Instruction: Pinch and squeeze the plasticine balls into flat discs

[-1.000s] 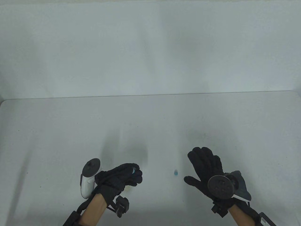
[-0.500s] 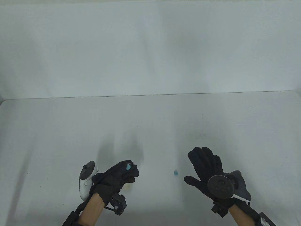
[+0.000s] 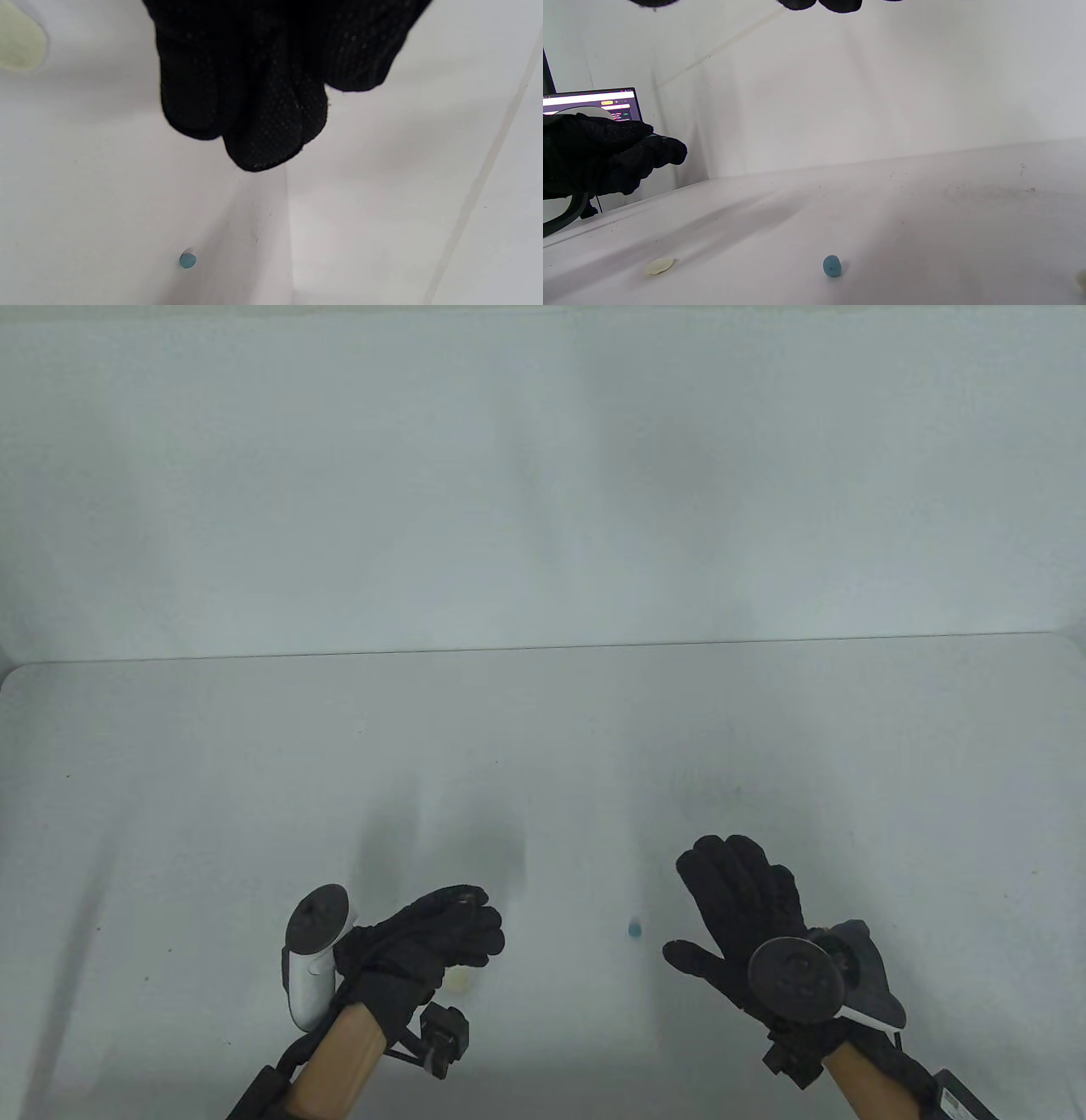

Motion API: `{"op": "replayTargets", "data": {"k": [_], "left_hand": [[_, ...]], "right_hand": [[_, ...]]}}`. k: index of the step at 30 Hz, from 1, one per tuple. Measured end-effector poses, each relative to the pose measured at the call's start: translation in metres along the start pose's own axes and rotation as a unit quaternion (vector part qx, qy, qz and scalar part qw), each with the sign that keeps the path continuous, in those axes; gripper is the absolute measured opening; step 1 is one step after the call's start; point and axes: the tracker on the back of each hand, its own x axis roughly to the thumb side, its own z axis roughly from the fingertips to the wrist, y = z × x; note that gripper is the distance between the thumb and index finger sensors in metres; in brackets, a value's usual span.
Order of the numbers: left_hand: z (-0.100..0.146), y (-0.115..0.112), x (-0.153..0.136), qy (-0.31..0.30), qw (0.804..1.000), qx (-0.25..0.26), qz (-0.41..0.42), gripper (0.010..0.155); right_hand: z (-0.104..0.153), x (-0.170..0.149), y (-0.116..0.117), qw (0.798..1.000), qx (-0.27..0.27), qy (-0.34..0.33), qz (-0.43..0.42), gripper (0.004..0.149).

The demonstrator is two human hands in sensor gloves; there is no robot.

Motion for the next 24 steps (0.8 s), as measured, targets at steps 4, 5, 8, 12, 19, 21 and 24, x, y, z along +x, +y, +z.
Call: {"op": "replayTargets", "data": {"k": [4,5,8,12,19,21,24], "left_hand": [[-0.002,-0.002,-0.007,0.016,0.998,-0.033,0.059,0.062],[-0.002,-0.002,-0.007,0.017,0.997,-0.042,0.066,0.064],[-0.002,-0.004,-0.008,0.007,0.996,-0.04,0.081,0.07],[-0.002,-0.003,-0.006,0.006,0.997,-0.031,0.068,0.059],[0.0,-0.003,-0.002,0.005,0.999,-0.007,0.032,0.046],[0.001,-0.003,-0.001,0.003,1.0,-0.001,0.019,0.045],[0.001,-0.002,0.002,-0.005,1.0,0.008,-0.013,0.044]], "right_hand": [[0.0,0.0,-0.001,1.0,-0.004,0.0,-0.001,0.083],[0.0,0.0,-0.001,1.0,-0.003,0.0,-0.001,0.083],[0.001,0.0,-0.001,1.0,-0.005,0.001,0.0,0.083],[0.001,0.0,-0.001,1.0,-0.003,0.0,0.001,0.083],[0.001,0.0,-0.001,1.0,-0.004,0.0,0.002,0.083],[0.001,0.0,-0.001,1.0,-0.006,-0.001,0.001,0.083],[0.001,0.0,-0.002,1.0,-0.005,0.0,0.003,0.083]]}}
